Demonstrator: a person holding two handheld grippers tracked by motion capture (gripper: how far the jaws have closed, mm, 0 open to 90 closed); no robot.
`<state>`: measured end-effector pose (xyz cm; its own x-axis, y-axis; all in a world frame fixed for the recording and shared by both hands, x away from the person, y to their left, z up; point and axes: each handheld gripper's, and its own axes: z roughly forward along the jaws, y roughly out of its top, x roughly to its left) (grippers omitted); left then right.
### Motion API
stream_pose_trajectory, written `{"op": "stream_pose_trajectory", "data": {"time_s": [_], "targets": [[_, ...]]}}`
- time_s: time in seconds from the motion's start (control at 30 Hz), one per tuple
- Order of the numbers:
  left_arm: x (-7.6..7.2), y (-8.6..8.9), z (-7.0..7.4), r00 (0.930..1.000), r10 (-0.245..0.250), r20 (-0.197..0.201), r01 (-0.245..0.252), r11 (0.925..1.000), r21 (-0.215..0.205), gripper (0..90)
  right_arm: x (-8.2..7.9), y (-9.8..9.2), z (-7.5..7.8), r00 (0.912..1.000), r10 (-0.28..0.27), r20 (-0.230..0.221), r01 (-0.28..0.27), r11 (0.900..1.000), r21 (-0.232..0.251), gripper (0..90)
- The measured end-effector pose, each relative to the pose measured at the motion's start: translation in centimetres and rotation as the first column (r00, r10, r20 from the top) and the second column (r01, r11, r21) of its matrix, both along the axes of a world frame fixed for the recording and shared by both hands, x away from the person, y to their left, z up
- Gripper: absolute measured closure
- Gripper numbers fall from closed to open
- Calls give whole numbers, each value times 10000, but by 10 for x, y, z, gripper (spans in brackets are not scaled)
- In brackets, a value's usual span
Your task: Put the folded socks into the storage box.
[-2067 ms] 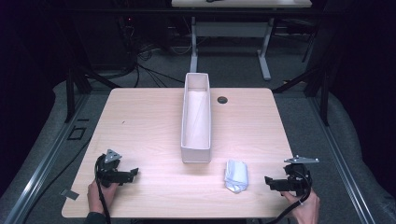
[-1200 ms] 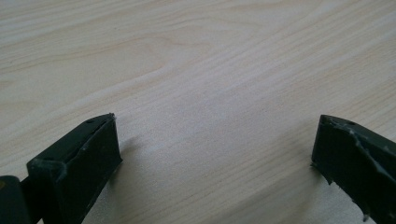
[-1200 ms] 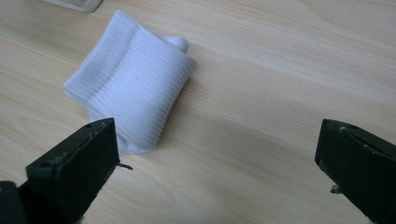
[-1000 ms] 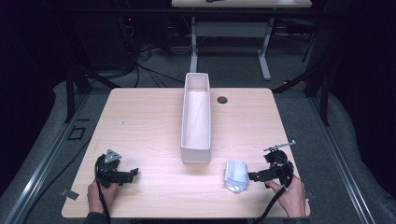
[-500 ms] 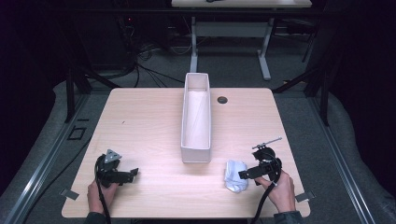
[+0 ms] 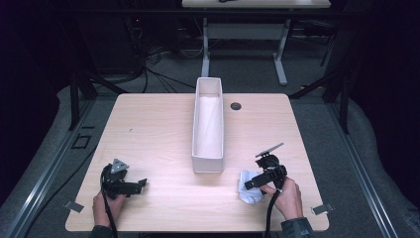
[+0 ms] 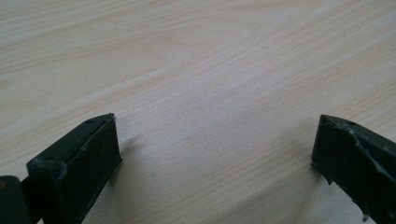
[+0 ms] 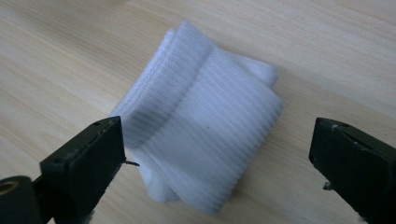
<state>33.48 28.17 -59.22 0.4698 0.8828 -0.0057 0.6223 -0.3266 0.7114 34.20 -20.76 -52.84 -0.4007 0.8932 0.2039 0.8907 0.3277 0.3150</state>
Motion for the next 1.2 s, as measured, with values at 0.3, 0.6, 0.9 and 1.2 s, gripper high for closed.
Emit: {"op": "stream_pose_trajectory", "data": {"time_s": [0.3, 0.6, 0.9, 1.2], "targets": [[0, 0, 0, 10000, 6, -3, -6, 10000, 3, 7, 7, 2, -4, 9988, -355, -339, 364, 9990, 251, 147], [0, 0, 0, 10000, -3, -1, 3, 10000, 2, 7, 13, 8, -12, 9937, -685, -890, 667, 9975, -232, 254], [0, 0, 0, 10000, -2, -1, 2, 10000, 0, 7, 16, 17, -12, 9896, -394, -1380, 339, 9986, -417, 354], [0, 0, 0, 10000, -4, 1, 4, 10000, 3, 7, 17, 26, -9, 9861, -473, -1593, 385, 9976, -581, 517]]}}
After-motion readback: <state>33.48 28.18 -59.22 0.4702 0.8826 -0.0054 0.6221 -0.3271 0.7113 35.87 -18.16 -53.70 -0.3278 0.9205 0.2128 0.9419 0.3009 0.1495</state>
